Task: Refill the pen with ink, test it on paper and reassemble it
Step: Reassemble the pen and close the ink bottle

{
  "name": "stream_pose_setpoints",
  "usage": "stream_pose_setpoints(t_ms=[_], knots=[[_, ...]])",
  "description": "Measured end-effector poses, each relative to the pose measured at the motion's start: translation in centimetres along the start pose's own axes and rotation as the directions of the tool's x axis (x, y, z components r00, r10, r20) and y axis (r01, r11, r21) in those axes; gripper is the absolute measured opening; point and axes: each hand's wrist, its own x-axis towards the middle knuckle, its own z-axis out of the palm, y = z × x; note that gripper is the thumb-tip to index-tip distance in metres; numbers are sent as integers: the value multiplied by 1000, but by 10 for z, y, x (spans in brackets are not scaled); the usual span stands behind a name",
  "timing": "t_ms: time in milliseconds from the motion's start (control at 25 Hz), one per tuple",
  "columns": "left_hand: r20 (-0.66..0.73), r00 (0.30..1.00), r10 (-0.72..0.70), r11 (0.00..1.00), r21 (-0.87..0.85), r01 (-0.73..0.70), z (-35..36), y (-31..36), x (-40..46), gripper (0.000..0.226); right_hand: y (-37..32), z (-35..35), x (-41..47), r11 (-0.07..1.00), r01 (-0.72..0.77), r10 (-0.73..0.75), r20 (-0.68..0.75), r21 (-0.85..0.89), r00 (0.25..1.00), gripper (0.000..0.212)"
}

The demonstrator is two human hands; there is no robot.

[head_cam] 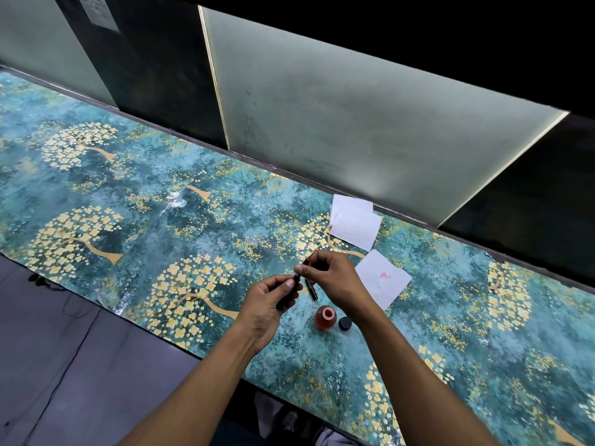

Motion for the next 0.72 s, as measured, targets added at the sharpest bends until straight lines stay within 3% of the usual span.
stream_pose_setpoints(t_ms=[120,720], knots=[[-2,1000,5,1000,7,-5,-3,2,2,10,0,-1,0,999,-1,-1,28,37,1000,7],[-68,996,58,994,93,-52,-17,1,14,11,4,15,20,995,-69,69,-11,-65,998,31]])
